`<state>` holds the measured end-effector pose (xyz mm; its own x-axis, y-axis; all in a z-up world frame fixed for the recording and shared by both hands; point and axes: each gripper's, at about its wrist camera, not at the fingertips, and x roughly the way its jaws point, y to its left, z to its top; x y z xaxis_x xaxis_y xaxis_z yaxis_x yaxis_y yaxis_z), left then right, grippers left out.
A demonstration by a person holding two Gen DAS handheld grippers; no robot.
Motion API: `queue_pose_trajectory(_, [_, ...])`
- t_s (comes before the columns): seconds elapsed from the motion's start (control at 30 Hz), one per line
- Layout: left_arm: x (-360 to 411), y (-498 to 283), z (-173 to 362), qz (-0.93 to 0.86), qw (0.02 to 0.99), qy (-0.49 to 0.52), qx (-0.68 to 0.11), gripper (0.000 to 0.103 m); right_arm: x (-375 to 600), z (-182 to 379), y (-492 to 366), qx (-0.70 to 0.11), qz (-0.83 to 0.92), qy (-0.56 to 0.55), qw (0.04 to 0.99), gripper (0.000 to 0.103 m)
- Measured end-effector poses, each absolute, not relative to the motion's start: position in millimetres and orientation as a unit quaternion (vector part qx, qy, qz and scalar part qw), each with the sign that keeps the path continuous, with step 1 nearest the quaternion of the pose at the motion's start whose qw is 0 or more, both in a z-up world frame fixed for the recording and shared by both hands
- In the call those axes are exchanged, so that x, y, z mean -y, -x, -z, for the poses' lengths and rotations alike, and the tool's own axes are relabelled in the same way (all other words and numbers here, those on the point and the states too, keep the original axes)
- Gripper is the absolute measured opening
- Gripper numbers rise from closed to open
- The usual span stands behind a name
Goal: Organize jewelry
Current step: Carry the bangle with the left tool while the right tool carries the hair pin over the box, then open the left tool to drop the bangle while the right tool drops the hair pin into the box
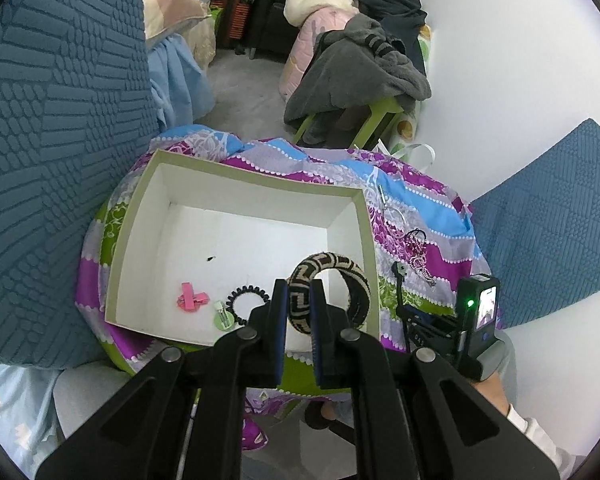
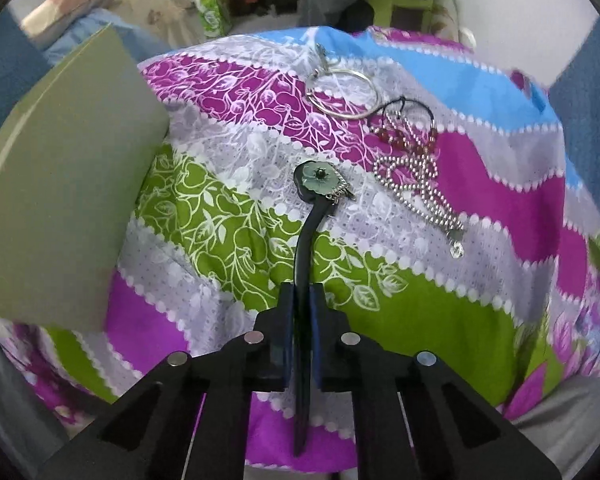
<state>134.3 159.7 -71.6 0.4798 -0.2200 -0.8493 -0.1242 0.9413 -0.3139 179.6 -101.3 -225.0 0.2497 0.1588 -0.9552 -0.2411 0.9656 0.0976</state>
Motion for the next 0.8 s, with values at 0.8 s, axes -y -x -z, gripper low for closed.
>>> queue_pose_trajectory(0.8, [-194,-150,93,0.01,0.834,0.168,-0.525,0.01,-6,59,-190,-0.523,-0.233,-0.017,0.82,0.006])
